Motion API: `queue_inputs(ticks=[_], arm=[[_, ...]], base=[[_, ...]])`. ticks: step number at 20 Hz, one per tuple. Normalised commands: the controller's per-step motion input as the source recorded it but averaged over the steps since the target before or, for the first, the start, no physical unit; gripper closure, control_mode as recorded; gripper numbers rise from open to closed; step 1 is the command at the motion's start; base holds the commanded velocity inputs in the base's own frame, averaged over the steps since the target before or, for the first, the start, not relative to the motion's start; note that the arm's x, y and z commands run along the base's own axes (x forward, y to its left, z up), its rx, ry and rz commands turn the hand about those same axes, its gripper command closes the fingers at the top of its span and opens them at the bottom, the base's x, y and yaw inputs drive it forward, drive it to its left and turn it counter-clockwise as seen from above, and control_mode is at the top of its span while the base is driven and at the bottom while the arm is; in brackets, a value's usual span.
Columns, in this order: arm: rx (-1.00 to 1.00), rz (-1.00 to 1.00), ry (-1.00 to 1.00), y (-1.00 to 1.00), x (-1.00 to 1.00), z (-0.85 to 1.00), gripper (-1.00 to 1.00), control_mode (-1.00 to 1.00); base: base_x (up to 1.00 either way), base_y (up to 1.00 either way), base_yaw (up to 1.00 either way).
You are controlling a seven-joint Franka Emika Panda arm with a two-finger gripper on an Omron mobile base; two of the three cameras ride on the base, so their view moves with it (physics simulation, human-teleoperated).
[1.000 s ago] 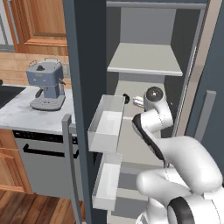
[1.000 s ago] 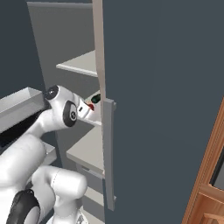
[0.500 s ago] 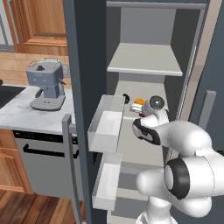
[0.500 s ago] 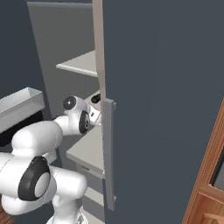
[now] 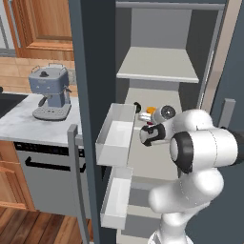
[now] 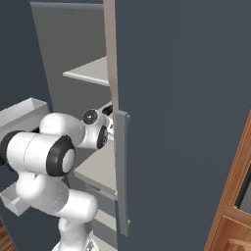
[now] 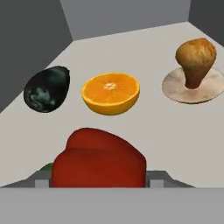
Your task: Take the orange and bell pepper from the highest rack and move them to the second highest rack where the mushroom and eggplant are located, to maximize freezer space. Close the freezer door after rearranging.
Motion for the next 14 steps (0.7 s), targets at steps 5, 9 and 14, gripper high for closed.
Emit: queue_inputs(ticks=[5,9,14], arm=[[0.00,0.01,0.00,0.00,0.60,-0.26,1.00,-1.00],[0.00,0.01,0.01,0.00,0.54,-0.37,1.00,-1.00],[0.00,0.01,0.01,0.04,0.31,-0.39,-1.00,-1.00]], base=[[0.00,0.00,0.00],[0.00,0.00,0.00],[0.00,0.00,0.00]])
